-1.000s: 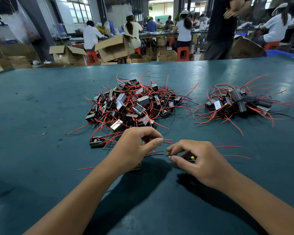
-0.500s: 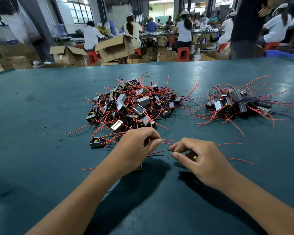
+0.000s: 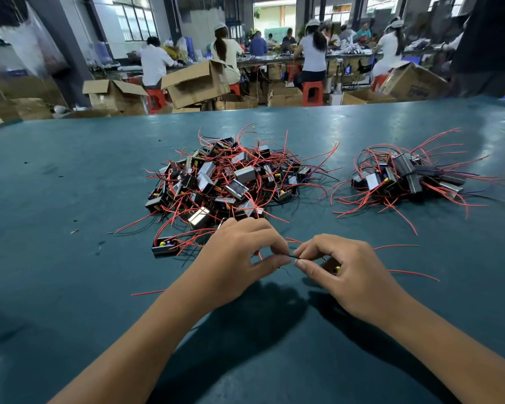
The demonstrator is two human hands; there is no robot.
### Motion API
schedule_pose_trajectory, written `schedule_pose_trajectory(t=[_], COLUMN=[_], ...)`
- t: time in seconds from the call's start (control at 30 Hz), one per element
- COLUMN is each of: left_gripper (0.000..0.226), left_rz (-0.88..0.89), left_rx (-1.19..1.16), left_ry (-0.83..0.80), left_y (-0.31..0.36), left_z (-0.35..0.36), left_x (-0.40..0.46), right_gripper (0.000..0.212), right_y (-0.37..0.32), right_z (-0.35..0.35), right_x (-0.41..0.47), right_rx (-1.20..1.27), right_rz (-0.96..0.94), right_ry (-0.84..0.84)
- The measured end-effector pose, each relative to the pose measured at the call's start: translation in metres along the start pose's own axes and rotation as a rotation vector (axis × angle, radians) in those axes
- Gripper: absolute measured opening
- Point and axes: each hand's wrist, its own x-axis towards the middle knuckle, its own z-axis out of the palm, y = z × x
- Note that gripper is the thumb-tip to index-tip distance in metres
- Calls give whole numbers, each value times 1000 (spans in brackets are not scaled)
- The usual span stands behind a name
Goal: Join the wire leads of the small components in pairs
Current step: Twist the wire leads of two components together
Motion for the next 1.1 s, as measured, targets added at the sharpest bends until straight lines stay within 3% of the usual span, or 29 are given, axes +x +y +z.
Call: schedule_pose_trajectory(t=[0.37, 0.5, 0.6, 0.8, 1.0, 1.1], left_gripper=[10, 12, 11, 7, 5, 9], left_rz=[-7, 0, -15, -238, -227, -249], left_rx=[3, -24, -32, -345, -337, -242], left_ry=[76, 58, 40, 162, -283, -385], left_y=[2, 4, 2, -21, -38, -40], left_z=[2, 3, 1, -28, -35, -30], left_x=[0, 0, 1, 0, -8, -10], right_gripper=[8, 4, 6, 7, 8, 9], right_y=[3, 0, 1, 1, 1, 3], right_z=[0, 2, 6, 7, 5, 3], right_x=[1, 2, 1, 1, 1, 2], right_rx=[6, 91, 198, 351, 377, 369], right_rz=[6, -45, 52, 162, 189, 191], right_ry=[16, -20, -25, 43, 29, 25])
